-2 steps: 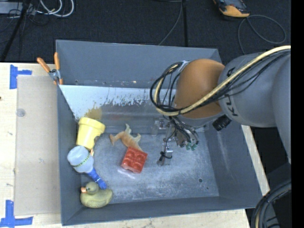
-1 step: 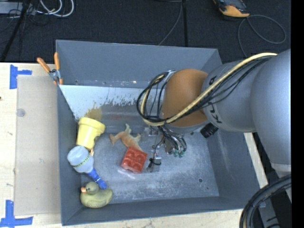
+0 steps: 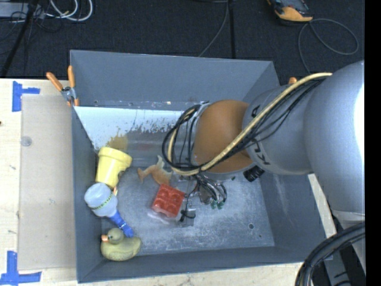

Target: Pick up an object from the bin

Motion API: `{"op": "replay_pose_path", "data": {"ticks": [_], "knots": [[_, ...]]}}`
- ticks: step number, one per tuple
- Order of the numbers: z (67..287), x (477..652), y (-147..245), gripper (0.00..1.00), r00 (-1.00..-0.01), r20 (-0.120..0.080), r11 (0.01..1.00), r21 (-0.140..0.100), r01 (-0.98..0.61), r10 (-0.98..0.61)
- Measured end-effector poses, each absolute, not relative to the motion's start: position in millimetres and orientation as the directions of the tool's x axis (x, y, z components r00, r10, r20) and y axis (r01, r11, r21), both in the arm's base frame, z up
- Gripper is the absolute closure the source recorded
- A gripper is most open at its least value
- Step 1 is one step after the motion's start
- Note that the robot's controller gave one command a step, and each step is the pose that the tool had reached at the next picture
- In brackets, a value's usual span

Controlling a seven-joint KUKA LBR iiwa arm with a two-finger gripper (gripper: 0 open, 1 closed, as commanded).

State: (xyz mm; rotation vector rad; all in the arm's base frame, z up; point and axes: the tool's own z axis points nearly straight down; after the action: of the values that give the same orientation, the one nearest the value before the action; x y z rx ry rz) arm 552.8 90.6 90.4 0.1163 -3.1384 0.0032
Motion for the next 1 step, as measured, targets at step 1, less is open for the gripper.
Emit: {"op": "replay_pose_path", "data": {"ticks": [1], "knots": [[75.8, 548.7, 145.3, 0.0, -0.972, 0.003, 0.972, 0.003, -0.234, -0.234]]}}
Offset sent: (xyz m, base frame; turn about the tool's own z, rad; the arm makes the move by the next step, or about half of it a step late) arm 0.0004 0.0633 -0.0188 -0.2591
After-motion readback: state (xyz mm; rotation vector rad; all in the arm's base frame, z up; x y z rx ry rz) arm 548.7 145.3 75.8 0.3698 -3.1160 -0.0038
